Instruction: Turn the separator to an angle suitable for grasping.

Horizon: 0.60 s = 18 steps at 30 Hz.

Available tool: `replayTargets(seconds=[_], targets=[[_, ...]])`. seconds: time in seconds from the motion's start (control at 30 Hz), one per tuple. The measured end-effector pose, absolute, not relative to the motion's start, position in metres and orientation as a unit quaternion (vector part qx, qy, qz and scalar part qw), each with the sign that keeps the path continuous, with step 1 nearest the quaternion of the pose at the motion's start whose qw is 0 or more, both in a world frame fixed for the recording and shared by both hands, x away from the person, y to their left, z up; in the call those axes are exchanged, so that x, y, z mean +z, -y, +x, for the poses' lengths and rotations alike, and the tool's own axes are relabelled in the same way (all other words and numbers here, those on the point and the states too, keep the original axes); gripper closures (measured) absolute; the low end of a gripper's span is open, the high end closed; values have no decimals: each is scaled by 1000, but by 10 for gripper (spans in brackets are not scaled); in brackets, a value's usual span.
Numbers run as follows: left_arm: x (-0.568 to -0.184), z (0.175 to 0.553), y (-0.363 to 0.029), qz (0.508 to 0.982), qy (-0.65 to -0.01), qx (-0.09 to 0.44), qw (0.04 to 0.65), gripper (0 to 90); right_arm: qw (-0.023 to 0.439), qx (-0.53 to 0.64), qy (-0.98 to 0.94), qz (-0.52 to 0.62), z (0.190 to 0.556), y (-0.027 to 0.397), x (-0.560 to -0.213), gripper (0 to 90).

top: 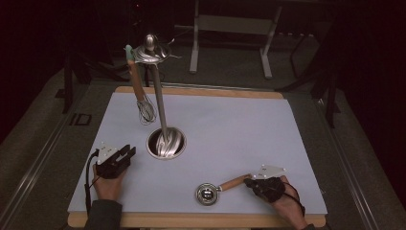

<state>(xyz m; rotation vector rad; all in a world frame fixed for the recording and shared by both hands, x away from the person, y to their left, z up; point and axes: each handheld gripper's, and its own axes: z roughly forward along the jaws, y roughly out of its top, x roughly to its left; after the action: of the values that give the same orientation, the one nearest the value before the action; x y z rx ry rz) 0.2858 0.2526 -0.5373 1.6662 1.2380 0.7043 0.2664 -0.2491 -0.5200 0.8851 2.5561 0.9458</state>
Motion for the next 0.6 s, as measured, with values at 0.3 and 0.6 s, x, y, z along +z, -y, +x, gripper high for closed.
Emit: replayTargets(seconds=[0.3,0.6], targets=[[-539,284,-248,684,-494,298,447,705,138,319,-884,311,272,246,-522,897],[-539,283,-249,681,-493,300,450,704,138,309,-881,331,299,237,-523,898]])
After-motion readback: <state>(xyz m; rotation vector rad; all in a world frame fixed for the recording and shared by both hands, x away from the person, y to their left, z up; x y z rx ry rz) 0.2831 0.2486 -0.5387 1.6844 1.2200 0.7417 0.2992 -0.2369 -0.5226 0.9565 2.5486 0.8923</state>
